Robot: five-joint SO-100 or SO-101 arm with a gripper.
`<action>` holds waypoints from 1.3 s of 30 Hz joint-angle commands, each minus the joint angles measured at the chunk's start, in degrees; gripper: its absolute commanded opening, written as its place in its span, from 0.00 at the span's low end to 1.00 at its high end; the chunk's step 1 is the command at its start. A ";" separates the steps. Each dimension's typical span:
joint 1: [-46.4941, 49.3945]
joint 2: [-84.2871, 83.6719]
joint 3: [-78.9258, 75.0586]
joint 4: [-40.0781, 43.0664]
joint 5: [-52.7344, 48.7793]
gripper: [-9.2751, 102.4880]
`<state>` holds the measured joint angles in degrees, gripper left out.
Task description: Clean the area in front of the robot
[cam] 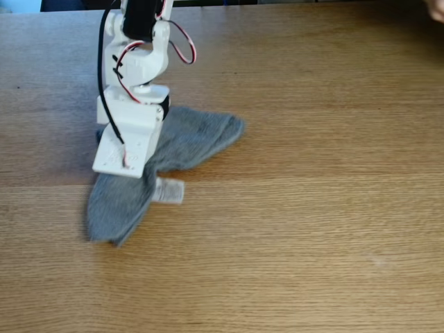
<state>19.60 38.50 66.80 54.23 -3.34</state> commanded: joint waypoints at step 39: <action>33.49 45.79 63.46 -35.86 -30.76 0.48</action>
<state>52.91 83.50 130.87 20.83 -35.68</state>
